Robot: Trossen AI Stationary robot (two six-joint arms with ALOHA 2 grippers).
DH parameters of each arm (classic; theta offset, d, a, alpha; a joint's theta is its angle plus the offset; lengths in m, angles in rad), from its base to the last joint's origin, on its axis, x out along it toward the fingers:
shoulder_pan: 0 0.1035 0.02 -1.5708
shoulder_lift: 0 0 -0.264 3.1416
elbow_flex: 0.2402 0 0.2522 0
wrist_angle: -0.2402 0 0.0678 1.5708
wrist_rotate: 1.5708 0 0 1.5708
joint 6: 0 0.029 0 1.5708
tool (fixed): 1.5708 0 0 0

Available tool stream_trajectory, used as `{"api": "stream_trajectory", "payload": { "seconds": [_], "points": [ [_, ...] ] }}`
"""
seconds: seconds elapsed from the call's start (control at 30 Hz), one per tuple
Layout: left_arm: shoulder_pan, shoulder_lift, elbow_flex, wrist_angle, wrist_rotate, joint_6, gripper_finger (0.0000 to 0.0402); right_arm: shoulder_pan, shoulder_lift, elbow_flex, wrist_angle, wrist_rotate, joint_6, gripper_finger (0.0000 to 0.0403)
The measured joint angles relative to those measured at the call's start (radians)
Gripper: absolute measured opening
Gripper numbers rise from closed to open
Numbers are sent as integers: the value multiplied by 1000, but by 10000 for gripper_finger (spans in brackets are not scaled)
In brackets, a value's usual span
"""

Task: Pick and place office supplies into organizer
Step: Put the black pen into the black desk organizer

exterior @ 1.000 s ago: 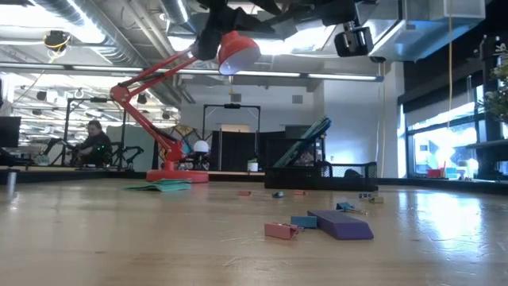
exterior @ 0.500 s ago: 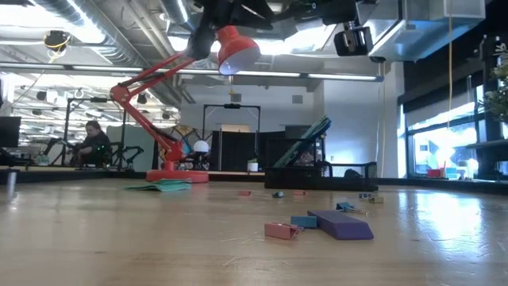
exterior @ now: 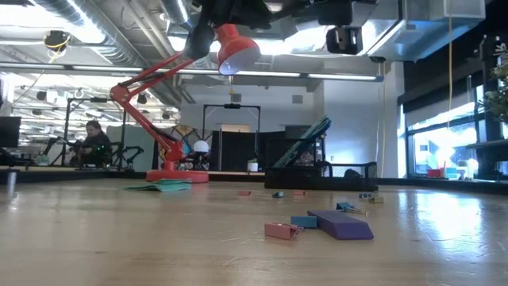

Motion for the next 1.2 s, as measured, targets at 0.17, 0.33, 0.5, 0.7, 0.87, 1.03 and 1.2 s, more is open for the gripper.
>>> {"api": "stream_trajectory", "payload": {
  "seconds": [0.17, 0.33, 0.5, 0.7, 0.87, 1.03, 1.2],
  "points": [
    [1, 0, 0, -4, -2, -29, 25, -3, -8, 0, -12, -23, -113, 195],
    [3, 0, 0, -4, -3, -136, 25, -48, -63, 0, -51, -1, -251, 245],
    [17, -1, 0, -5, 38, -297, 25, -84, -149, 1, -203, 232, -446, 257],
    [143, -16, 2, 1, 272, -620, 25, -84, -183, 1, -231, 452, -575, 256],
    [333, -38, 1, -18, 614, -906, 24, -62, -158, 1, -246, 446, -698, 256],
    [539, -31, 2, 18, 1011, -1128, 24, -59, -157, -22, -273, 450, -835, 256],
    [653, -29, 1, 32, 1129, -1180, 24, -59, -197, -163, -136, 449, -936, 256]
  ]
}}
